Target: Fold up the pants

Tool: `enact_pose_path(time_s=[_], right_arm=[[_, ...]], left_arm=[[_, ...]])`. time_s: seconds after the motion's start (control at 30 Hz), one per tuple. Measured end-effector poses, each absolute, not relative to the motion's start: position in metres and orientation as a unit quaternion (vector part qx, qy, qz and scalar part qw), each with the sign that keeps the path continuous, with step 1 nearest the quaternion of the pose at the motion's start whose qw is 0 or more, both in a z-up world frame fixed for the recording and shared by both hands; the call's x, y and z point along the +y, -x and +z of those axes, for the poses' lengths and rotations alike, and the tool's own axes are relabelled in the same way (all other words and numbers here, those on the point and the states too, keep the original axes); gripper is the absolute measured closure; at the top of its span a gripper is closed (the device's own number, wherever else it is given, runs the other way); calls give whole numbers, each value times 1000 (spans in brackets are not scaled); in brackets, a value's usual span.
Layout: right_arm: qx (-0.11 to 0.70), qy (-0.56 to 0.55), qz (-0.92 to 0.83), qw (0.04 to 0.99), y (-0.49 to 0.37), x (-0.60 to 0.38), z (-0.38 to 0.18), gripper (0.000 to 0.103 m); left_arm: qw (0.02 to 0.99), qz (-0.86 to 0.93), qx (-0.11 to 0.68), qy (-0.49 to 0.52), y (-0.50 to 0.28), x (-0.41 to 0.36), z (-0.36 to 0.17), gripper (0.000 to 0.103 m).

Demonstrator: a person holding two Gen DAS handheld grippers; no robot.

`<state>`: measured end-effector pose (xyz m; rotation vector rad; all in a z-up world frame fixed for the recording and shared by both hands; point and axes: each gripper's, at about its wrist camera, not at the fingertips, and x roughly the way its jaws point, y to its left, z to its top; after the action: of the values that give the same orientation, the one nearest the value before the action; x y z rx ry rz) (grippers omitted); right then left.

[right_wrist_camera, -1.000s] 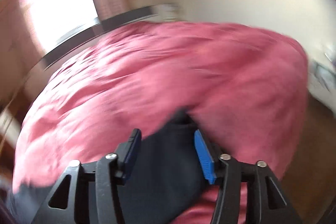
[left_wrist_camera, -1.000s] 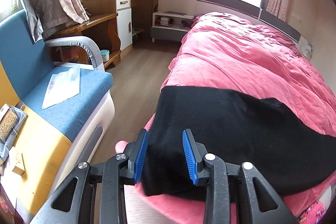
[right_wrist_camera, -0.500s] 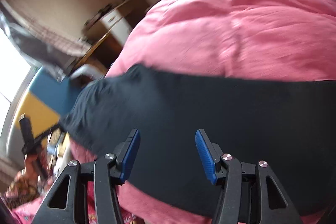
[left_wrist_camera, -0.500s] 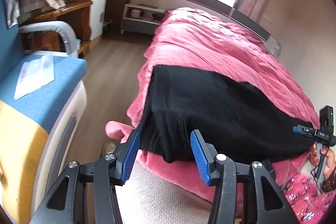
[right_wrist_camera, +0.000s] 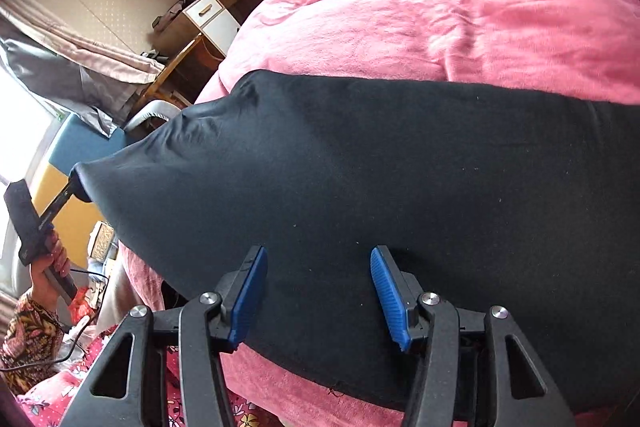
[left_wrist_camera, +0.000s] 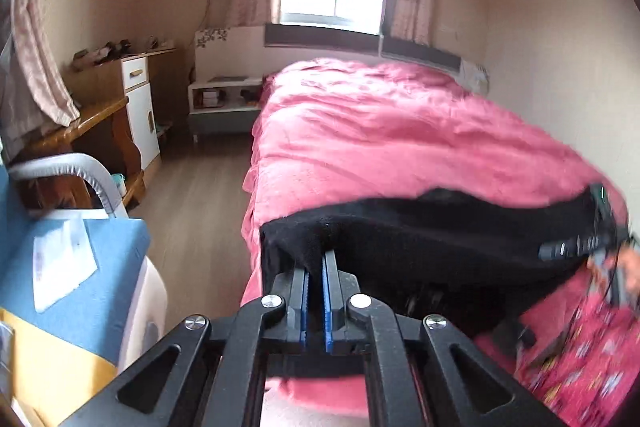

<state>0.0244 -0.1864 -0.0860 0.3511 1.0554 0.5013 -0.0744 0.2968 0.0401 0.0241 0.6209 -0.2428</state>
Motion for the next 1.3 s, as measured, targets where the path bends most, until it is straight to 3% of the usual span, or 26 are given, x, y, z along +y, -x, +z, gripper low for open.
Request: enact_pose_path(time_s=[0.2, 0.43, 0.63, 0.8, 0.93, 1.3], right_arm=[[506, -173, 238, 811, -25, -188, -92, 48], [512, -200, 239, 801, -28, -194, -91, 48], [498, -213, 219, 811, -29, -215, -72, 47], [478, -226, 165, 833, -17, -269, -55, 36], [454, -253, 93, 849, 3, -336, -44, 33], [372, -346, -107, 855, 85, -494, -46, 27]], left_arm=[[908, -82, 410, 22, 80, 323, -26, 88], [930, 6, 342, 137, 85, 359, 15, 84], [937, -59, 318, 131, 53, 288, 44, 75], [918, -133, 366, 72, 15, 192, 21, 75], [908, -142, 392, 34, 7, 140, 1, 75], [899, -109, 424, 19, 17, 123, -34, 75]])
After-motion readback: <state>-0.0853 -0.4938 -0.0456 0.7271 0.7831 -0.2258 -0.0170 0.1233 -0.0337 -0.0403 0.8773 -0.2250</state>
